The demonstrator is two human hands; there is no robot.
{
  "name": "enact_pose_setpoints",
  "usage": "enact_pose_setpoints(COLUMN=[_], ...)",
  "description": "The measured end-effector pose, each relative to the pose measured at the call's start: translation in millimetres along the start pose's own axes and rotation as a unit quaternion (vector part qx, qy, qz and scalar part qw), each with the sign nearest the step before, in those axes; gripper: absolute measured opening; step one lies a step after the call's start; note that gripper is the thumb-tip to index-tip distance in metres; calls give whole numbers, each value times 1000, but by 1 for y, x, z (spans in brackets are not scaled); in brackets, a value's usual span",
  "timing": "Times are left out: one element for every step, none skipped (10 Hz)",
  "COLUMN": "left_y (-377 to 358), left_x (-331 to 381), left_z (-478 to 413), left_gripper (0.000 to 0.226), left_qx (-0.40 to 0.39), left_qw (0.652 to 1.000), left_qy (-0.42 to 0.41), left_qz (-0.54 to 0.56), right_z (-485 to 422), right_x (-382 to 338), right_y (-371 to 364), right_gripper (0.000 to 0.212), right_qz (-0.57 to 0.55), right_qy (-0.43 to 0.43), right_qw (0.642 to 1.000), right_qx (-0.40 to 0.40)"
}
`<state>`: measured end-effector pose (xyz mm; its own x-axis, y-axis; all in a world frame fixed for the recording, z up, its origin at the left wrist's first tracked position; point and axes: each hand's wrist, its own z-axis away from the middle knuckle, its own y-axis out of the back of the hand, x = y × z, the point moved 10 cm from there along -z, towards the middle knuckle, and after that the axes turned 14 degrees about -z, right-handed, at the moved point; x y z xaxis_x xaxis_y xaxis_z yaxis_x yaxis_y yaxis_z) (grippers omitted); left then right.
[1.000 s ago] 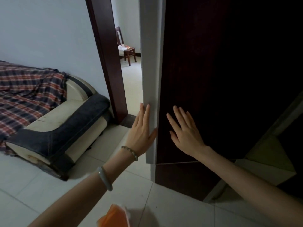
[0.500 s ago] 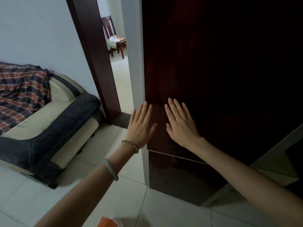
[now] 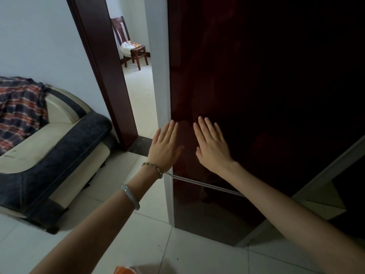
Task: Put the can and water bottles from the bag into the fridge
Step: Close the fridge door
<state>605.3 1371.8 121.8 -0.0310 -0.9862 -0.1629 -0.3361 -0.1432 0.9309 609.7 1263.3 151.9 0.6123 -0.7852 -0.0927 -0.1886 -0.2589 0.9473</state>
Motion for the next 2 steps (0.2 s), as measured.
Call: enact_pose_setpoints(left_y=[5, 19], left_x=[0, 1], left_z=[17, 37], left_gripper=[69, 70], left_qx=[-18, -39], left_qw=[1000, 999], left_qy=[-14, -19], left_qz=[-6, -22], right_z=[15, 43], right_x=[-3, -7], right_y=[-2, 7], right_gripper=[73, 69], right_qz=[-49, -97], right_qy=[-33, -85], right_qw=[997, 989], right_qx=[-44, -78])
